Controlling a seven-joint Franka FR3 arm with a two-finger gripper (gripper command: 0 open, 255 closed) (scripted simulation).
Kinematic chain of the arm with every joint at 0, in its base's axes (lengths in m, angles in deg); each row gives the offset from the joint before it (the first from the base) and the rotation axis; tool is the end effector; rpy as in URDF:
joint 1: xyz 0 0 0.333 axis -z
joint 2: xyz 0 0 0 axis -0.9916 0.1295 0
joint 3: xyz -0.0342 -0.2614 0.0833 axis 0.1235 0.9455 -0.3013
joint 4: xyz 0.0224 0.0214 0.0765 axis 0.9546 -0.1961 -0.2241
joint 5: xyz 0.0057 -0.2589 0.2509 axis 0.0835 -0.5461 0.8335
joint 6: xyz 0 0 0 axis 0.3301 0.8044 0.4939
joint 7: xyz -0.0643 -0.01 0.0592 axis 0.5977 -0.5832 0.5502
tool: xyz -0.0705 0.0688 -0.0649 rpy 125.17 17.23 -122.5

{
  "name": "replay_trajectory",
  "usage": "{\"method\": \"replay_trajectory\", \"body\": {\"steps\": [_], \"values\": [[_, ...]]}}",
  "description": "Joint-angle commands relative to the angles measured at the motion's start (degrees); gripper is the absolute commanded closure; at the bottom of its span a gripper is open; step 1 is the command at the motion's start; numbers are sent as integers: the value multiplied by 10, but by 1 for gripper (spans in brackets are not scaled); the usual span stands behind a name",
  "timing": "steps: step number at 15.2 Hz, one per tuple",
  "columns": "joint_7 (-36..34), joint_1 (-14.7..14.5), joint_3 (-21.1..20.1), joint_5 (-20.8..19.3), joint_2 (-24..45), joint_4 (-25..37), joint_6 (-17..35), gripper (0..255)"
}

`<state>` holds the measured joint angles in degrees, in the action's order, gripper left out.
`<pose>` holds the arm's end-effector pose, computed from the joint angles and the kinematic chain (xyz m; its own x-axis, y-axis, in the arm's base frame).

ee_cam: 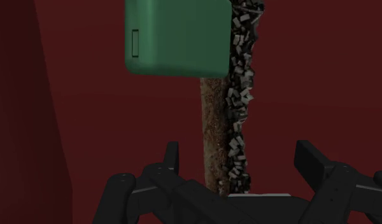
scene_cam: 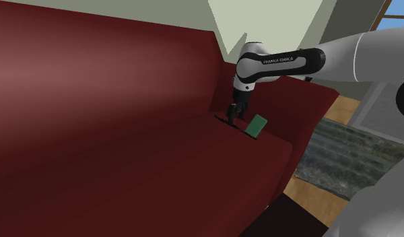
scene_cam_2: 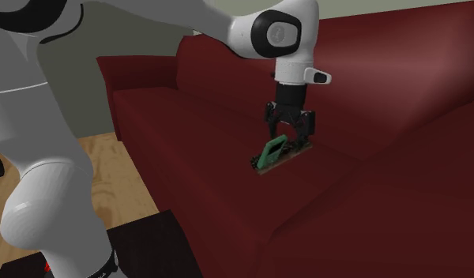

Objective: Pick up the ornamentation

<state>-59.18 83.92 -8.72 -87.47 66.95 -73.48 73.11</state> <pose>0.4964 -0.0553 0.4612 0.9869 0.1595 -0.0228 0.1592 -0.9872 -0.0121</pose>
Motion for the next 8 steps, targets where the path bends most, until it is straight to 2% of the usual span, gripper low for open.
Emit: {"method": "replay_trajectory", "body": {"steps": [1,7,8], "values": [[4,0,1,0,7,-8,16,0],[4,0,1,1,14,-36,51,0],[4,0,1,1,15,-36,51,255]]}}
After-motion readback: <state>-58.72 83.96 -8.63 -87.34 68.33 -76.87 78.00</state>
